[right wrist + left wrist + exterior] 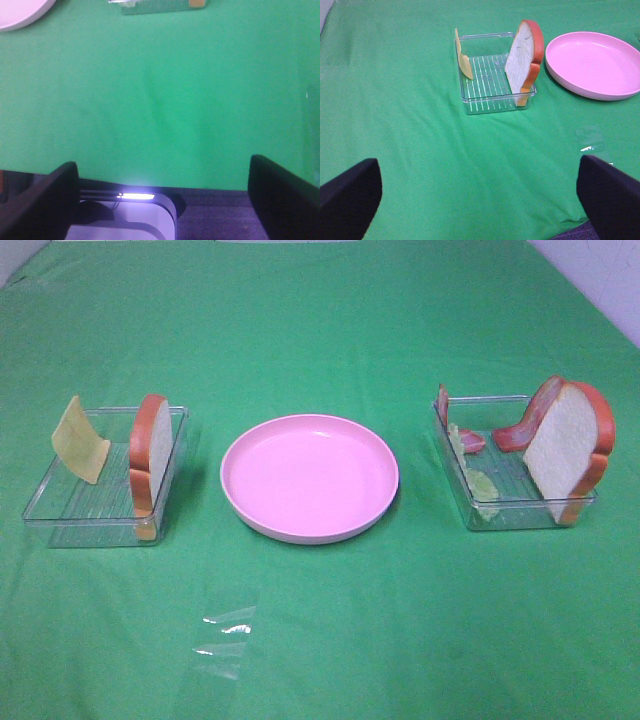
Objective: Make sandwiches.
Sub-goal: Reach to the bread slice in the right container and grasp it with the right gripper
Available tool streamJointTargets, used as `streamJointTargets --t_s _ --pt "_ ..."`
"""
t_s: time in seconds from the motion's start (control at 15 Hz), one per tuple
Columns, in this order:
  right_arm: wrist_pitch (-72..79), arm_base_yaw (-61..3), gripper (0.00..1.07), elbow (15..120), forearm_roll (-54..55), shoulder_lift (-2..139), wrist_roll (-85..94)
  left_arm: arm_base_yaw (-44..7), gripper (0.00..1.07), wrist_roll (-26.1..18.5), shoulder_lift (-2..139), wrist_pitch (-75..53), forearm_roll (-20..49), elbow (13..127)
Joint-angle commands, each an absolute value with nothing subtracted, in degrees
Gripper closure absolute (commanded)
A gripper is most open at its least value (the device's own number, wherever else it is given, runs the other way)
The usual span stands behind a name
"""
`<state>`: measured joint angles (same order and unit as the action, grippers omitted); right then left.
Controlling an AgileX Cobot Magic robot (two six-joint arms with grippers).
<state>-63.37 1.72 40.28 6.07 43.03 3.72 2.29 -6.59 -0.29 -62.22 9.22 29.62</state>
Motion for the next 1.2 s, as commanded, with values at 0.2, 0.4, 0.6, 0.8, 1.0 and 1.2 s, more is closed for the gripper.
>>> streamJointTargets --t_s 0.2,0.4,0.6,0.8,1.0,1.2 --pt "-62.6 2.2 0.20 63.8 5.6 75.7 5.8 2.1 0.09 -6.6 -1.1 -61.7 9.8 29.6" --pt "-61.1 2.2 0.20 72.2 4.6 85.8 5.8 2.1 0.09 -6.6 -1.1 -61.7 9.8 29.6" --pt "-60.8 2.3 0.20 81.1 2.8 94.9 5.8 2.1 0.09 -6.6 -1.1 -61.7 9.8 29.6" --pt "-61.0 3.0 0.20 87.0 3.2 101.5 6.0 2.1 0.09 -6.6 -1.1 -61.7 9.8 29.6" --pt "-61.8 3.7 0.20 89.6 4.1 109.4 7.9 2.1 0.09 -6.6 -1.1 -61.7 9.8 29.6" --pt "-61.8 3.7 0.20 89.6 4.1 113.6 8.0 2.1 0.09 -6.6 -1.1 -61.7 9.7 29.6"
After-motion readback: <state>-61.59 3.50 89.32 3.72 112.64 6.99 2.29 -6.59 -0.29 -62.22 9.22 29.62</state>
